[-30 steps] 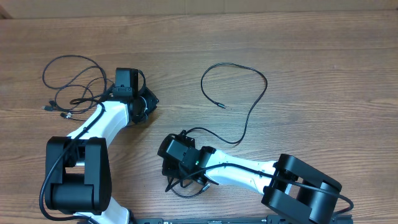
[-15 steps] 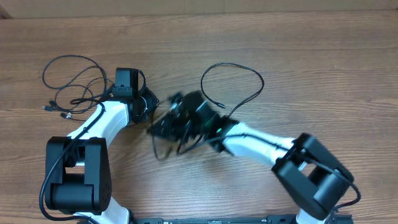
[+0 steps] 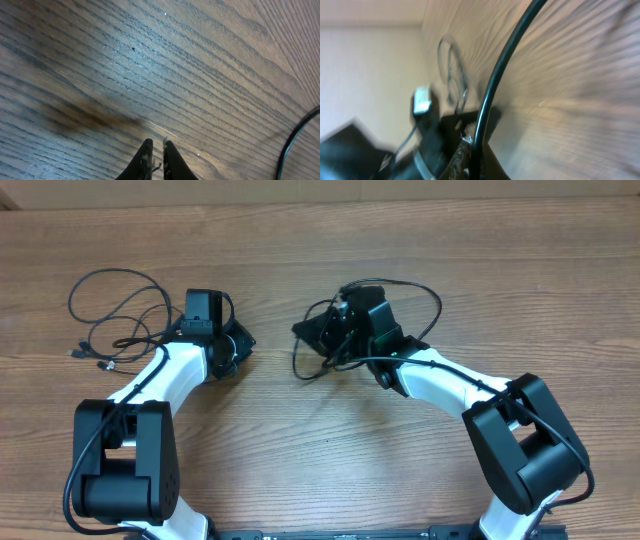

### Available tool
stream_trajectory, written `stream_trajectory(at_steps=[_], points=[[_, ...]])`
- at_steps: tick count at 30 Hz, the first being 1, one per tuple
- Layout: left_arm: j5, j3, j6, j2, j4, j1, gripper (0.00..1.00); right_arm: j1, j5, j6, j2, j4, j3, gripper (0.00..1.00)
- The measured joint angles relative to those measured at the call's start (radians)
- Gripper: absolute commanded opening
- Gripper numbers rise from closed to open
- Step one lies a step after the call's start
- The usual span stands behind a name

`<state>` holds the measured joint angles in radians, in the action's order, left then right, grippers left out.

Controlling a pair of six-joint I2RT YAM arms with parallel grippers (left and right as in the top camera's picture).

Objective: Untangle cables

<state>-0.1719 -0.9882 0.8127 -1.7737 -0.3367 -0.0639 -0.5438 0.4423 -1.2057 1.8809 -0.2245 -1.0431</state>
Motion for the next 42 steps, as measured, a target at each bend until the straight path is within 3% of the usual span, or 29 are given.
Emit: stream_trajectory(at_steps=[3, 5, 8, 12, 15, 17, 20, 23, 25, 30, 33, 42], points=[[0.0, 0.0, 0.0, 0.0, 0.0, 0.0, 0.11, 0.001, -0.114, -0.008, 0.0, 0.009, 0.0, 0.06], [0.0, 0.0, 0.0, 0.0, 0.0, 0.0, 0.11, 0.0, -0.196, -0.031, 0.0, 0.008, 0.0, 0.23], [-0.001, 0.0, 0.0, 0.0, 0.0, 0.0, 0.11, 0.001, -0.311, -0.077, 0.0, 0.002, 0.0, 0.63], [-0.002, 0.0, 0.0, 0.0, 0.0, 0.0, 0.14, 0.006, -0.377, -0.053, 0.0, -0.023, 0.0, 0.84], [-0.004, 0.0, 0.0, 0.0, 0.0, 0.0, 0.15, 0.014, -0.341, 0.048, 0.0, -0.042, -0.002, 0.82], [-0.004, 0.0, 0.0, 0.0, 0.0, 0.0, 0.11, 0.024, -0.307, 0.116, 0.0, -0.008, -0.009, 0.75], [-0.004, 0.0, 0.0, 0.0, 0.0, 0.0, 0.09, 0.035, -0.28, 0.232, 0.0, 0.159, -0.064, 0.73], [-0.005, 0.0, 0.002, 0.0, 0.003, 0.0, 0.18, 0.056, -0.264, 0.349, 0.0, 0.392, -0.174, 0.7], [-0.012, 0.0, 0.003, 0.0, 0.014, 0.0, 0.15, 0.09, -0.267, 0.422, -0.002, 0.539, -0.261, 0.69], [-0.054, 0.0, 0.004, 0.0, 0.031, 0.0, 0.18, 0.196, -0.276, 0.527, -0.013, 0.75, -0.302, 0.76], [-0.064, 0.0, 0.004, 0.0, 0.031, 0.0, 0.18, 0.219, -0.283, 0.571, -0.013, 0.818, -0.302, 0.81], [-0.072, 0.0, 0.004, 0.0, 0.032, 0.0, 0.18, 0.215, -0.286, 0.638, 0.041, 0.85, -0.302, 0.84]])
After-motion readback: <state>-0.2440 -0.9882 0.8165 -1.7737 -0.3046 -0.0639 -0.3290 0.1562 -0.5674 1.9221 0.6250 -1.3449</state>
